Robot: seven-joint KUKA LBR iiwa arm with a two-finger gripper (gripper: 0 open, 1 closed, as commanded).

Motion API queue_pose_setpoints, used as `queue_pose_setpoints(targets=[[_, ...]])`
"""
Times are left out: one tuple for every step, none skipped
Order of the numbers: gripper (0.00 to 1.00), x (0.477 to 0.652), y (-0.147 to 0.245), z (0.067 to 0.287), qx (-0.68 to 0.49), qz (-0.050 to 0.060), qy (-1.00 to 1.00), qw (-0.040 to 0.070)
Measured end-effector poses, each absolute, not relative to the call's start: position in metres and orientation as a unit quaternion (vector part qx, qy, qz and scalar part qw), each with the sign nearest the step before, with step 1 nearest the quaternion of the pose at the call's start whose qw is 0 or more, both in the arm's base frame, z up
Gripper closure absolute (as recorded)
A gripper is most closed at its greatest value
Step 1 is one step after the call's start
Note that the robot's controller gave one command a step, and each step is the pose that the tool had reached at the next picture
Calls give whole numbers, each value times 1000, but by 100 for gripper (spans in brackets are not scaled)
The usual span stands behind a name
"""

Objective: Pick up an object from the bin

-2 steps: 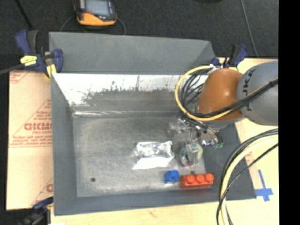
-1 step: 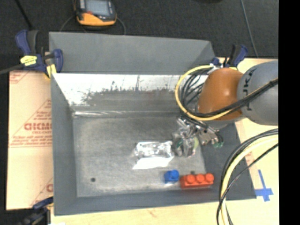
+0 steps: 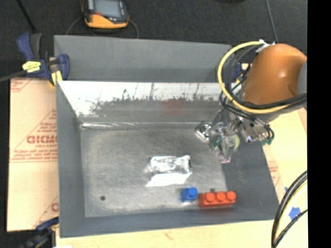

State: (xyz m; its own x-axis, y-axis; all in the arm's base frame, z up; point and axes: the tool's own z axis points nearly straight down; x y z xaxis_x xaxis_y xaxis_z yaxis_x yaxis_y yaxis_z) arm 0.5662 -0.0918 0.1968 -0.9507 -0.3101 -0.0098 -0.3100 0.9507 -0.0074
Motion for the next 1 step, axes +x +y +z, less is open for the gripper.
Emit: queue_pose_setpoints(targets=[[100, 615, -67, 253, -484, -2, 875, 3]])
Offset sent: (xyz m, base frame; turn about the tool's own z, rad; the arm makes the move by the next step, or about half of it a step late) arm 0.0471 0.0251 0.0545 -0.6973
